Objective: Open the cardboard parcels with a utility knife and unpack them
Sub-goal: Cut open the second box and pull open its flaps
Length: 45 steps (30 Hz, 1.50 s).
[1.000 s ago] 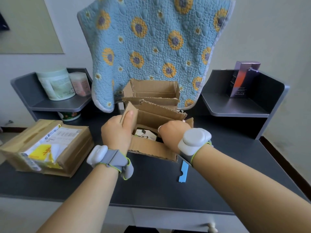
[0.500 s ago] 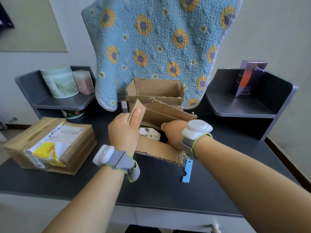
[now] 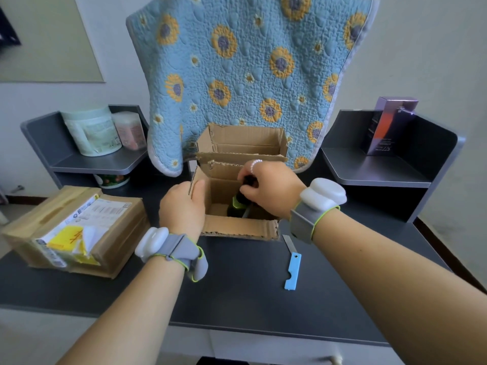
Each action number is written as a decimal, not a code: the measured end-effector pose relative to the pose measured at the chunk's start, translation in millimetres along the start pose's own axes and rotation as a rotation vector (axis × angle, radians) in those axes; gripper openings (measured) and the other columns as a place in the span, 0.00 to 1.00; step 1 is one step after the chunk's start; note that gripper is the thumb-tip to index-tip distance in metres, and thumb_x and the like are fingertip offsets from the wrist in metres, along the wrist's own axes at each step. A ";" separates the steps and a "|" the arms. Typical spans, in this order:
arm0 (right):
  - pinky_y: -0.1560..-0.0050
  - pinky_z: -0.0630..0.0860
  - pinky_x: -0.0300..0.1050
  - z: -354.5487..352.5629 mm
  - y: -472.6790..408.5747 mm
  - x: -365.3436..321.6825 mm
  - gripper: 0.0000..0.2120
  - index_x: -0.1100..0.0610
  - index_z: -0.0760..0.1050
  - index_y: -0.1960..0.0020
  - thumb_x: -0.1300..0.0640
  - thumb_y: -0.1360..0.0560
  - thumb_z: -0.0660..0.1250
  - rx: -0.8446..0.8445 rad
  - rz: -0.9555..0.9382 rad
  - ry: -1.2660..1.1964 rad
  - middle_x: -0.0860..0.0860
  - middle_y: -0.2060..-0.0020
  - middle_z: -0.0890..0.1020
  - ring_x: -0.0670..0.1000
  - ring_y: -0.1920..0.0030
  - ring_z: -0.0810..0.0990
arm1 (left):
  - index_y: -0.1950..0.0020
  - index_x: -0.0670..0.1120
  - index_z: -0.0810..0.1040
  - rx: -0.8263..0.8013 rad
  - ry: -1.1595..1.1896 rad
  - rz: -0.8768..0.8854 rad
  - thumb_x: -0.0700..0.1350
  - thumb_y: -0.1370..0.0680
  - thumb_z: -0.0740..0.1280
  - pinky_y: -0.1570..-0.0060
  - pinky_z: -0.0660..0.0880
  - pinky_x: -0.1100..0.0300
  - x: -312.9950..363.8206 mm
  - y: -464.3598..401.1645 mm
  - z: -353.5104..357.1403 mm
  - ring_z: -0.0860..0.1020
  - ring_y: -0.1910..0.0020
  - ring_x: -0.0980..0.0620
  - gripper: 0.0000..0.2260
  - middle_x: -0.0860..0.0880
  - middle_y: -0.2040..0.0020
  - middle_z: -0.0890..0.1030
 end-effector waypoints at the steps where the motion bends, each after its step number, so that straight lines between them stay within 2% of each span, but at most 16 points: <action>1: 0.48 0.77 0.49 -3.1 -0.5 -0.8 0.11 0.55 0.76 0.43 0.55 0.25 0.64 0.041 0.008 -0.043 0.53 0.49 0.82 0.54 0.49 0.79 | 0.61 0.43 0.74 -0.003 0.003 -0.006 0.46 0.21 0.61 0.59 0.63 0.57 -0.8 0.0 0.6 0.74 0.55 0.39 0.11 0.43 0.61 0.75; 2: 0.48 0.77 0.49 -6.1 -1.0 -1.2 0.12 0.55 0.77 0.43 0.54 0.25 0.65 0.080 0.017 -0.088 0.53 0.49 0.82 0.54 0.49 0.79 | 0.52 0.43 0.77 -0.009 -0.008 -0.020 0.45 0.22 0.62 0.57 0.65 0.57 -0.8 -0.1 0.4 0.74 0.50 0.40 0.07 0.41 0.53 0.77; 4: 0.49 0.77 0.49 -12.2 -0.1 -0.5 0.13 0.57 0.77 0.44 0.52 0.26 0.67 0.164 0.049 -0.198 0.54 0.51 0.82 0.53 0.50 0.80 | 0.39 0.45 0.74 -0.001 -0.064 -0.022 0.43 0.25 0.66 0.50 0.67 0.52 1.4 0.6 0.0 0.72 0.43 0.40 0.15 0.40 0.43 0.75; 8: 0.59 0.74 0.47 -24.4 -1.1 0.8 0.11 0.59 0.76 0.53 0.51 0.27 0.69 0.312 0.123 -0.404 0.52 0.64 0.78 0.52 0.62 0.77 | 0.45 0.45 0.79 0.115 -0.144 0.277 0.37 0.28 0.64 0.50 0.69 0.45 28.5 4.6 -7.1 0.73 0.47 0.37 0.13 0.41 0.49 0.79; 10: 0.62 0.73 0.46 -28.7 -2.4 1.6 0.10 0.57 0.74 0.56 0.51 0.28 0.70 0.345 0.161 -0.496 0.50 0.68 0.77 0.51 0.65 0.76 | 0.48 0.44 0.81 0.051 -0.045 0.402 0.37 0.30 0.60 0.51 0.73 0.46 42.9 7.3 -8.6 0.76 0.51 0.40 0.15 0.44 0.53 0.80; 13: 0.64 0.74 0.47 -35.6 -3.0 5.7 0.11 0.57 0.75 0.57 0.50 0.28 0.70 0.392 0.203 -0.546 0.51 0.68 0.78 0.50 0.67 0.75 | 0.42 0.47 0.77 -0.178 0.145 0.321 0.46 0.29 0.62 0.48 0.75 0.48 54.2 7.8 -6.1 0.77 0.50 0.47 0.17 0.48 0.49 0.78; 15: 0.59 0.78 0.52 -38.0 -1.5 8.9 0.12 0.59 0.77 0.55 0.49 0.28 0.70 0.420 0.237 -0.571 0.56 0.63 0.82 0.52 0.64 0.78 | 0.37 0.50 0.73 -0.260 0.041 0.312 0.53 0.31 0.70 0.46 0.74 0.49 58.4 9.3 -0.4 0.75 0.45 0.48 0.24 0.49 0.45 0.75; 17: 0.56 0.80 0.53 -38.5 0.0 12.4 0.13 0.59 0.77 0.53 0.49 0.28 0.69 0.440 0.270 -0.587 0.56 0.61 0.83 0.53 0.62 0.80 | 0.36 0.50 0.70 -0.263 -0.067 0.353 0.53 0.35 0.75 0.47 0.73 0.50 63.3 8.9 5.9 0.73 0.42 0.47 0.30 0.48 0.42 0.73; 20: 0.60 0.80 0.46 -39.8 1.7 17.1 0.12 0.57 0.77 0.51 0.48 0.27 0.69 0.406 0.249 -0.695 0.50 0.65 0.81 0.46 0.66 0.79 | 0.37 0.48 0.70 -0.207 -0.098 0.355 0.50 0.35 0.75 0.50 0.71 0.53 71.6 5.9 10.0 0.73 0.43 0.45 0.29 0.47 0.42 0.72; 23: 0.63 0.79 0.38 -40.1 3.7 24.9 0.13 0.57 0.76 0.45 0.49 0.24 0.65 0.311 0.228 -0.935 0.47 0.62 0.80 0.40 0.67 0.78 | 0.39 0.48 0.72 -0.246 0.146 0.189 0.46 0.34 0.75 0.46 0.73 0.53 75.7 0.4 11.7 0.76 0.46 0.49 0.25 0.48 0.44 0.77; 26: 0.56 0.79 0.39 -31.1 7.8 31.5 0.08 0.53 0.76 0.46 0.55 0.21 0.60 0.132 0.258 -0.981 0.46 0.58 0.81 0.43 0.58 0.80 | 0.39 0.48 0.71 -0.414 0.619 -0.066 0.37 0.29 0.70 0.46 0.76 0.54 81.8 -0.6 13.8 0.78 0.47 0.50 0.20 0.47 0.45 0.79; 29: 0.54 0.81 0.42 -24.3 10.9 34.2 0.08 0.54 0.77 0.45 0.58 0.22 0.62 0.086 0.251 -1.018 0.50 0.55 0.82 0.47 0.53 0.81 | 0.38 0.44 0.70 -0.529 0.844 -0.168 0.31 0.25 0.63 0.48 0.76 0.54 88.3 0.7 20.0 0.77 0.46 0.47 0.17 0.44 0.45 0.79; 32: 0.54 0.82 0.46 -27.7 12.2 38.9 0.08 0.56 0.78 0.45 0.59 0.24 0.66 0.188 0.288 -1.030 0.54 0.51 0.83 0.52 0.52 0.82 | 0.40 0.43 0.73 -0.556 0.911 -0.196 0.31 0.24 0.61 0.45 0.77 0.50 96.7 -0.5 26.2 0.78 0.46 0.44 0.15 0.43 0.47 0.79; 35: 0.52 0.82 0.54 -31.3 13.8 43.7 0.06 0.55 0.78 0.49 0.58 0.26 0.68 0.307 0.308 -0.991 0.54 0.53 0.84 0.54 0.52 0.83 | 0.47 0.45 0.76 -0.535 0.883 -0.178 0.38 0.25 0.67 0.48 0.78 0.48 111.7 -3.3 34.8 0.81 0.53 0.47 0.08 0.44 0.52 0.81; 39: 0.45 0.79 0.53 -38.4 18.0 57.0 0.10 0.53 0.76 0.48 0.60 0.28 0.70 0.449 0.312 -0.932 0.54 0.50 0.82 0.52 0.47 0.81 | 0.54 0.50 0.77 -0.442 0.744 -0.094 0.40 0.27 0.69 0.47 0.78 0.47 133.9 -14.3 51.9 0.80 0.51 0.44 0.06 0.44 0.53 0.82; 45: 0.44 0.77 0.54 -55.9 22.1 95.0 0.13 0.53 0.74 0.47 0.64 0.29 0.69 0.726 0.436 -0.755 0.54 0.49 0.80 0.51 0.48 0.79 | 0.47 0.44 0.78 -0.489 0.561 0.041 0.40 0.27 0.69 0.46 0.76 0.40 177.4 -30.8 98.6 0.79 0.48 0.38 0.09 0.40 0.51 0.82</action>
Point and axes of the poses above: each hand's wrist, its own y-axis away from the middle knuckle, its own z-axis out of the palm, x = y × z, the point moved 2 cm from there along -y, towards the middle knuckle
